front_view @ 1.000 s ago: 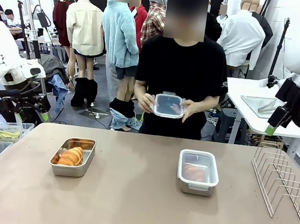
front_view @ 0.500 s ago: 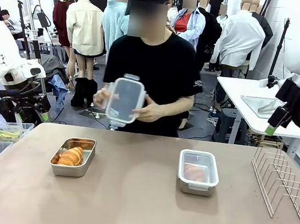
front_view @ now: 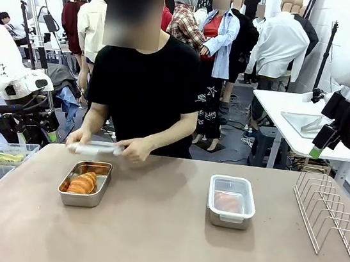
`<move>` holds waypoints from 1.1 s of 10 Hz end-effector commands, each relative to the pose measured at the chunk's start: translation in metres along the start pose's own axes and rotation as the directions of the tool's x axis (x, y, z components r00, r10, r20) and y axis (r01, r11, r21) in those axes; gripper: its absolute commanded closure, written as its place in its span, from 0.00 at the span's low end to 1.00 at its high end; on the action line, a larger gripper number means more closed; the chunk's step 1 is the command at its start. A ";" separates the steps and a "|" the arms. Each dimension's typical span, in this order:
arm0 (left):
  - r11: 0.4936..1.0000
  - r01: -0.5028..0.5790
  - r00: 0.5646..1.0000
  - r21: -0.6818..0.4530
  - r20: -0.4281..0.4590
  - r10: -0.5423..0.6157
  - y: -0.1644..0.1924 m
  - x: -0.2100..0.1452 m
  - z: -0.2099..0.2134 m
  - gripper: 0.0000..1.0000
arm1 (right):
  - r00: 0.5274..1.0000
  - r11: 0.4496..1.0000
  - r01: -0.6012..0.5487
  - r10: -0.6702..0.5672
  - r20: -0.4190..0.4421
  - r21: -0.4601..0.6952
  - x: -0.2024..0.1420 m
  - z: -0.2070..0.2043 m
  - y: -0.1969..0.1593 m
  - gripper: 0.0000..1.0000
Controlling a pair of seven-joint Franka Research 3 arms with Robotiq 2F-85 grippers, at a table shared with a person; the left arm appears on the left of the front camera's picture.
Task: Place the bread in airtight containers.
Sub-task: Release when the human grabs the Airtight Container lid.
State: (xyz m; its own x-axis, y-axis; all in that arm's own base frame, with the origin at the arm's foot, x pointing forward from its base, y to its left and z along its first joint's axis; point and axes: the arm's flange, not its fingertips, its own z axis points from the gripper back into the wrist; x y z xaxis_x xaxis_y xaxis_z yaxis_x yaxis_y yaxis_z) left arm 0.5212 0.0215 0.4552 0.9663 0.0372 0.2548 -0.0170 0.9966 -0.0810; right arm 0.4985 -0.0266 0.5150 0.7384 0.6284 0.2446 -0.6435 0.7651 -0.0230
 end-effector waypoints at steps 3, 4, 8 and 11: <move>1.000 -0.001 1.000 0.002 0.004 0.001 0.001 0.000 0.002 0.12 | 1.000 1.000 0.000 0.000 -0.012 -0.003 0.002 0.001 -0.001 0.00; 1.000 -0.001 1.000 0.002 0.004 0.001 0.001 0.000 0.002 0.12 | 1.000 1.000 0.000 0.000 -0.012 -0.003 0.002 0.001 -0.001 0.00; 1.000 -0.001 1.000 0.002 0.004 0.001 0.001 0.000 0.002 0.12 | 1.000 1.000 0.000 0.000 -0.012 -0.003 0.002 0.001 -0.001 0.00; 1.000 -0.001 1.000 0.002 0.004 0.001 0.001 0.000 0.002 0.12 | 1.000 1.000 0.000 0.000 -0.012 -0.003 0.002 0.001 -0.001 0.00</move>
State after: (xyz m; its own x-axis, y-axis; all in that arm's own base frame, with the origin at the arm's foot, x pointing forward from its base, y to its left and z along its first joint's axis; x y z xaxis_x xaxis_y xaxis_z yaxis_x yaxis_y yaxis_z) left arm 0.5212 0.0215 0.4552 0.9663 0.0372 0.2548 -0.0170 0.9966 -0.0810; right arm 0.4985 -0.0262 0.5150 0.7378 0.6290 0.2448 -0.6442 0.7645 -0.0228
